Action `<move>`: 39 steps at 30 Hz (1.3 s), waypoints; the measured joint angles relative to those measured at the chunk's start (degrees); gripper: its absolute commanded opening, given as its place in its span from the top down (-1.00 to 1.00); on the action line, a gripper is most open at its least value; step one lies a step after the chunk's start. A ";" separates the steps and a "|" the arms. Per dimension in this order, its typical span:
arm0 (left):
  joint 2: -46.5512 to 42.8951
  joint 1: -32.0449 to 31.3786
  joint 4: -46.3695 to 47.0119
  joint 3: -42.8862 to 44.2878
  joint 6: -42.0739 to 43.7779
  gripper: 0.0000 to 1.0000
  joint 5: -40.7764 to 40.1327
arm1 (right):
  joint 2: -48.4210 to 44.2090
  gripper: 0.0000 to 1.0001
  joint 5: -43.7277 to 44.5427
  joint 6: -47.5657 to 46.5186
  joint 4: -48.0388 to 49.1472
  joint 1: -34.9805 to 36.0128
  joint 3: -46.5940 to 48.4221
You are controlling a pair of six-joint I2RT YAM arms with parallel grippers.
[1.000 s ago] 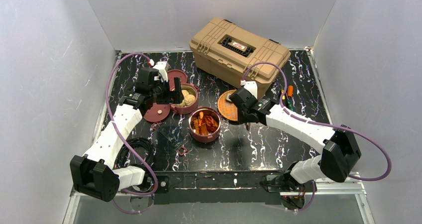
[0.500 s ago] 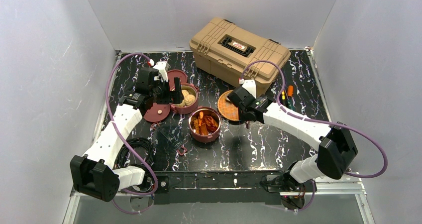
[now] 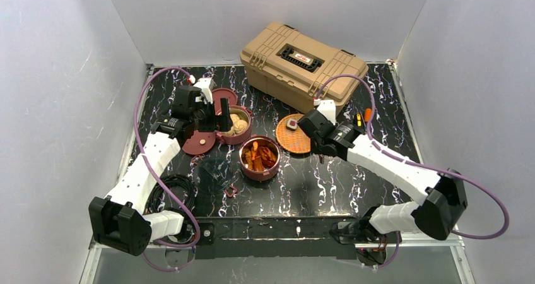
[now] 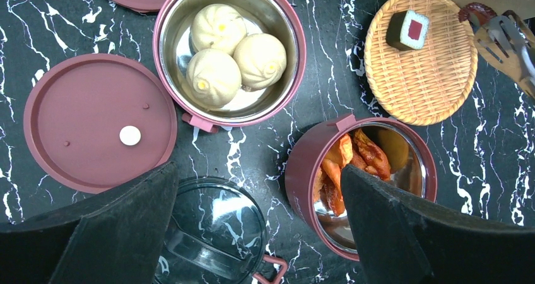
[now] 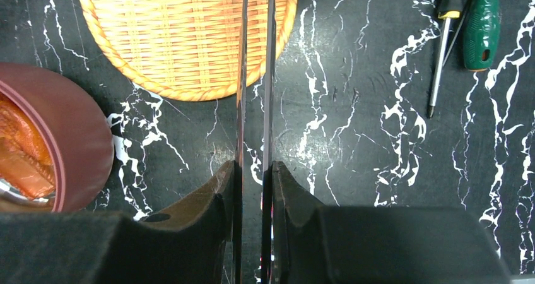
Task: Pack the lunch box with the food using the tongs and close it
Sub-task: Pick up the fake food from the plate, then place the fake food in the packing box.
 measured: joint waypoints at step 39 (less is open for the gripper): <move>1.66 0.00 0.15 0.00 0.11 -0.99 -1.95 | -2.05 0.73 -7.48 -9.84 3.52 27.61 3.78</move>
